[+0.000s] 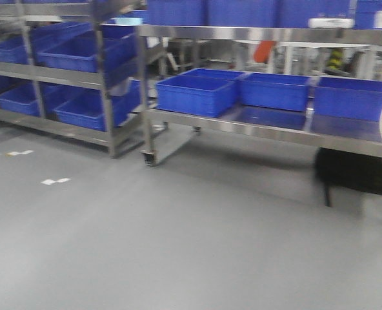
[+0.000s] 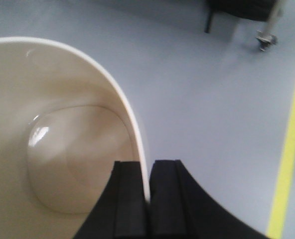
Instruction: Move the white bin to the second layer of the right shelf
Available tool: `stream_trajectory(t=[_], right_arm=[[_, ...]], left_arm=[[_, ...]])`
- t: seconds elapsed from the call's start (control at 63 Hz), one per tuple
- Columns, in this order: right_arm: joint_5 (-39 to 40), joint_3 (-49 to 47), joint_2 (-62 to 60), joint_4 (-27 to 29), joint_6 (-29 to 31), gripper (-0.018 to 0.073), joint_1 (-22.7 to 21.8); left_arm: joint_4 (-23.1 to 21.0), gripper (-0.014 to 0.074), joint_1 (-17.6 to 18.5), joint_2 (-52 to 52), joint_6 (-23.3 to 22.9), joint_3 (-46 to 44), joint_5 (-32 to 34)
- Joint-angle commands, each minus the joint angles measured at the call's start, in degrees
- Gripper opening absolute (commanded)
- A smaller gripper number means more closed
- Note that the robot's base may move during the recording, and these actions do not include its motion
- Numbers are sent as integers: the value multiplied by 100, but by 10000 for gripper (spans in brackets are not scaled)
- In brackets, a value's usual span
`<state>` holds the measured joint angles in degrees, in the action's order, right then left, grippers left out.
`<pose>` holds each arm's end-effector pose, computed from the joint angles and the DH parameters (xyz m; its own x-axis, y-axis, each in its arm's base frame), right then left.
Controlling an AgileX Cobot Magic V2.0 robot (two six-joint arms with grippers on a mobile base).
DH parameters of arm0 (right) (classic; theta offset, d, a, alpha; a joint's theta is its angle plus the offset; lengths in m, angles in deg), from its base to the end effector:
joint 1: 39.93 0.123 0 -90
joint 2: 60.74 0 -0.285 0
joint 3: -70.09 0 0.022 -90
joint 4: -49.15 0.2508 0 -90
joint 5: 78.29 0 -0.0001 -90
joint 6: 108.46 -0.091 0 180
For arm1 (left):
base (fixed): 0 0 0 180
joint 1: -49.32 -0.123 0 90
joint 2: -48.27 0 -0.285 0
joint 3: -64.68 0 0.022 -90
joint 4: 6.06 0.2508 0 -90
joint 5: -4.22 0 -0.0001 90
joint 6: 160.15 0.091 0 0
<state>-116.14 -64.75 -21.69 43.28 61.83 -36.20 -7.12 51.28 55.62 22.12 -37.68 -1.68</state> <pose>0.1032 0.0010 0.3016 -0.5265 0.0540 -0.8485 0.0349 0.9985 0.0420 0.0562 -0.0021 0.2018 -0.0147 0.0217 -0.9997 0.0364 0.9991 0.0212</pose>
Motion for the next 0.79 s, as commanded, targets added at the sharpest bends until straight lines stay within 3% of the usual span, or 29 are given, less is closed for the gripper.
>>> stream_trajectory(t=[0.0,0.778], right_arm=[[480,-183,-10,-33,19,53,-41],[480,-183,-10,-33,19,53,-41]], left_arm=[[-43,85,39,-113,-30,165,466],[-43,85,39,-113,-30,165,466]])
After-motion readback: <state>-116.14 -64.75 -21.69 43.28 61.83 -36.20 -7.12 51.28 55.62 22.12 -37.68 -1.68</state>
